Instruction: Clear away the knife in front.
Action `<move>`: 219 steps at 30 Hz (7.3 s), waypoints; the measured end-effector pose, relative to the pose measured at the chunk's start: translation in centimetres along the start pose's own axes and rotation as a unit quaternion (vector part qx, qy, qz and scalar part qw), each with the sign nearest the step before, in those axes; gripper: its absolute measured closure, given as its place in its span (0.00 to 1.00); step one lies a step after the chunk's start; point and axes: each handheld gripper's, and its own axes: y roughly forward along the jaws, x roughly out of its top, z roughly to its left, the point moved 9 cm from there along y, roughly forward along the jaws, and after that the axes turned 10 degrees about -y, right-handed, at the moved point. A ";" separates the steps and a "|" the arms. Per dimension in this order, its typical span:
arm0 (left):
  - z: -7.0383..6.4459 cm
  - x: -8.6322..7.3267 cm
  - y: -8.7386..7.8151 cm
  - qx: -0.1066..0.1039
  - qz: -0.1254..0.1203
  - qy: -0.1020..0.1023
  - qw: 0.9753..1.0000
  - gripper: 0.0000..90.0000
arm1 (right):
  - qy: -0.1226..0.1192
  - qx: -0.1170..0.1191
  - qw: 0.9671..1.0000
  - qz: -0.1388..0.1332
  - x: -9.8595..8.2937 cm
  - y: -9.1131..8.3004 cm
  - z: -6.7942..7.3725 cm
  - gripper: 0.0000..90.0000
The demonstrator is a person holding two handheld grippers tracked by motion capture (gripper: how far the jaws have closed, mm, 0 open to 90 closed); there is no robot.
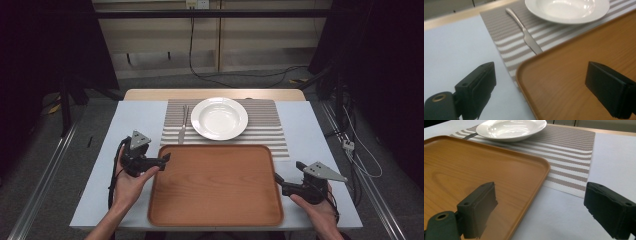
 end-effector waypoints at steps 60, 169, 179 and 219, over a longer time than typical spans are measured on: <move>3.1 6.8 18.4 0.033 0.101 -0.043 0.993 0.66 | 0.009 0.015 1.000 0.004 -0.2 0.5 0.0 0.12; 5.1 7.2 18.2 0.015 0.195 -0.032 0.980 0.89 | 0.013 0.014 1.000 0.010 -0.5 0.6 -0.1 0.12; 5.3 7.2 17.1 0.010 0.190 -0.028 0.981 0.89 | 0.012 0.016 1.000 0.012 -0.5 0.7 0.0 0.12; 1.0 8.0 9.4 -0.028 0.100 0.005 0.995 0.89 | 0.011 0.013 1.000 0.011 -0.4 0.6 0.1 0.12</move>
